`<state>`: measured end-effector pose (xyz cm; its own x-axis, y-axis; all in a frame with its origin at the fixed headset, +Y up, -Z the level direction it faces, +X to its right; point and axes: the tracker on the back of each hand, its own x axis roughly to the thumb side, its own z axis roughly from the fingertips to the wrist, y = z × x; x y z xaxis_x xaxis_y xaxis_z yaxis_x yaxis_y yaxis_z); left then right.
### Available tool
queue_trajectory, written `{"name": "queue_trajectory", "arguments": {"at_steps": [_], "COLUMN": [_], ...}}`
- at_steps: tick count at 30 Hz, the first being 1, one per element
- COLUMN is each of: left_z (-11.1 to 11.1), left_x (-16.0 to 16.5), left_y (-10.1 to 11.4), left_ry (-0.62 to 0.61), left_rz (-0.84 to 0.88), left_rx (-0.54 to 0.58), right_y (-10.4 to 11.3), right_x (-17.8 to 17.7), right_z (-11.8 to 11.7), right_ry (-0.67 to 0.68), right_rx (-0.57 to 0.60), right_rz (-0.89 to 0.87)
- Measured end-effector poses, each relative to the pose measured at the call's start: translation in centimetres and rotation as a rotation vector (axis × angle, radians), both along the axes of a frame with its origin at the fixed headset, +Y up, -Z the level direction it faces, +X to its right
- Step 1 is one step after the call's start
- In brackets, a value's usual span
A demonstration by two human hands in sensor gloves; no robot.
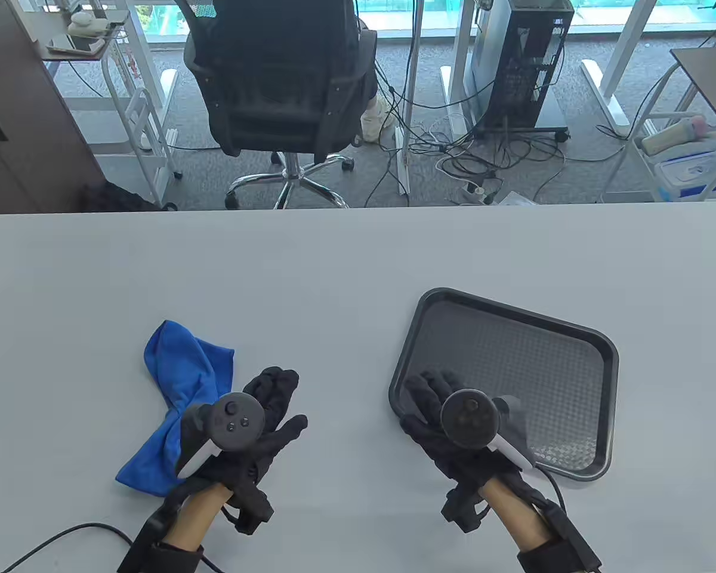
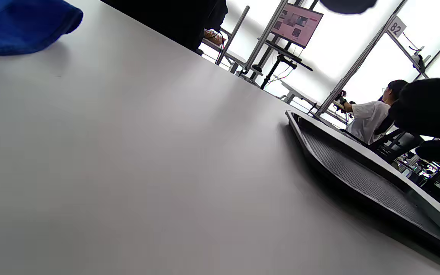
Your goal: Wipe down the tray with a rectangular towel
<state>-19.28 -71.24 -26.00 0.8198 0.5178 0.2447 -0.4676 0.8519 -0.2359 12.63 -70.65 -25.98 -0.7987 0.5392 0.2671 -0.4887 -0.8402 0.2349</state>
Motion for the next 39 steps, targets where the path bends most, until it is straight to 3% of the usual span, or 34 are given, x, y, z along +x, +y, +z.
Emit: {"name": "queue_trajectory", "arguments": {"at_steps": [24,29,34,39], "left_z": [0.2,0.1,0.2,0.2], "left_x": [0.3,0.2,0.2,0.2], "left_y": [0.1,0.1,0.2,0.1], "left_ry": [-0.021,-0.024,-0.023,-0.027], "left_rz": [0.001,0.008,0.014,0.012], "left_rx": [0.022,0.028,0.024,0.031], "right_y": [0.4,0.8,0.7,-1.2], "right_x": [0.9,3.5,8.8,15.0], "right_z": [-0.4,-1.5,-3.2,-4.5], "right_ry": [-0.041,-0.169,-0.460,-0.711], "right_rx": [0.011,0.020,0.034,-0.017], "right_rz": [-0.025,-0.023,0.030,0.075]}}
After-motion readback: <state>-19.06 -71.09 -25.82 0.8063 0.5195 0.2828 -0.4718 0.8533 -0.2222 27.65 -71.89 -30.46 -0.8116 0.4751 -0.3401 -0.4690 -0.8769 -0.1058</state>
